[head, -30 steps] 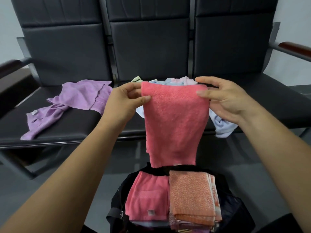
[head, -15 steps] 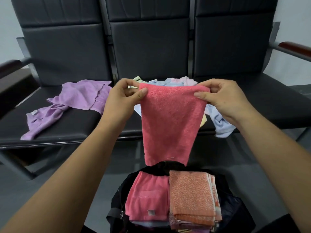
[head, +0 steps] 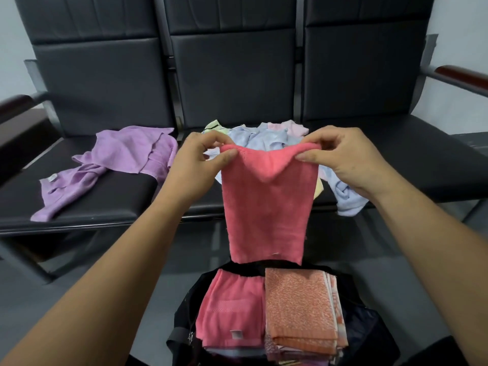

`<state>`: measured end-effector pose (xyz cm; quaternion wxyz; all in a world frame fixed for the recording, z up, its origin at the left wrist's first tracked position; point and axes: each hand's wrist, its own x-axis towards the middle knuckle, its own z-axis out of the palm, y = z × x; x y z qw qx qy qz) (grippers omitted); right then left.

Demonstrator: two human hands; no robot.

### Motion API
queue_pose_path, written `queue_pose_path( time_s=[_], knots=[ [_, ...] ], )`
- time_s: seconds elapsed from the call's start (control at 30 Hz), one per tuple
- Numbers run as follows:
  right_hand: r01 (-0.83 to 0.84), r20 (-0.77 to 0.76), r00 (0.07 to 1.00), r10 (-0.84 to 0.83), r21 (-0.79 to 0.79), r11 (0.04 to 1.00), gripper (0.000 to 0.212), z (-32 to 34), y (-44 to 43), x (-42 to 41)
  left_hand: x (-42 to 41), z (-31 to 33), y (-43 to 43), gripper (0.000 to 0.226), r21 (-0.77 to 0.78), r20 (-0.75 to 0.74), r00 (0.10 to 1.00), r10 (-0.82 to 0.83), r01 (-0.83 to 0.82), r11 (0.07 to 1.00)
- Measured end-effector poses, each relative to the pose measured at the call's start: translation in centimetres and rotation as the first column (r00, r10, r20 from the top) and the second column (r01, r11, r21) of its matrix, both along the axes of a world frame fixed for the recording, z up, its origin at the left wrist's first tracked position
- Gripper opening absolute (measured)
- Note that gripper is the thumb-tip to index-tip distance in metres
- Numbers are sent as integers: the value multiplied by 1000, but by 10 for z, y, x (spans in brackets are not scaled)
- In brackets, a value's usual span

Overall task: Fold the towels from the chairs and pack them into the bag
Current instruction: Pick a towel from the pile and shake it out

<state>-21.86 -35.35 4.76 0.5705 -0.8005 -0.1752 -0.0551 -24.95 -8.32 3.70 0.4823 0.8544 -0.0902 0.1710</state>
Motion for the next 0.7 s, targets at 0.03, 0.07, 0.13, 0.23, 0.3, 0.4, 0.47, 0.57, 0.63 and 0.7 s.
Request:
queue_pose_path(
  time_s=[0.03, 0.07, 0.13, 0.23, 0.3, 0.4, 0.47, 0.57, 0.63, 0.7],
  knots=[
    [-79, -28, 996, 82, 108, 991, 16, 1, 5, -4, -2, 2, -3, 5, -52, -19, 997, -75, 74, 996],
    [-167, -61, 981, 183, 206, 964, 16, 1, 12, -9, -5, 4, -7, 2, -99, -33, 989, -143, 139, 985],
    [-299, -133, 931, 339, 251, 921, 13, -3, 27, -16, -9, 6, -15, 11, -151, -54, 975, -214, 204, 967],
    [-324, -170, 923, 346, 144, 935, 11, -16, 43, -19, -11, 3, -24, 9, -129, -50, 983, -179, 171, 977],
    [-257, -160, 939, 303, 255, 932, 13, -17, 48, -19, -11, 2, -25, 8, -237, -66, 980, -188, 168, 957],
    [-184, -181, 932, 314, 512, 839, 14, -10, 48, -16, -9, 1, -15, 38, -398, -228, 917, -329, 221, 891],
    [-125, -189, 930, 315, 643, 756, 12, -5, 44, -12, -11, -4, -7, 50, -300, -409, 814, -413, 307, 903],
    [-2, -229, 942, 246, 727, 686, 10, -5, 35, -2, -16, -14, -6, 32, -243, -532, 719, -448, 377, 894],
    [113, -319, 932, 171, 705, 700, 6, -10, 28, 6, -19, -15, -11, 30, -392, -485, 724, -491, 322, 862],
    [189, -438, 883, 169, 661, 726, 22, -18, 25, 10, -20, -14, -18, 36, -579, -405, 732, -548, 259, 773]
  ],
)
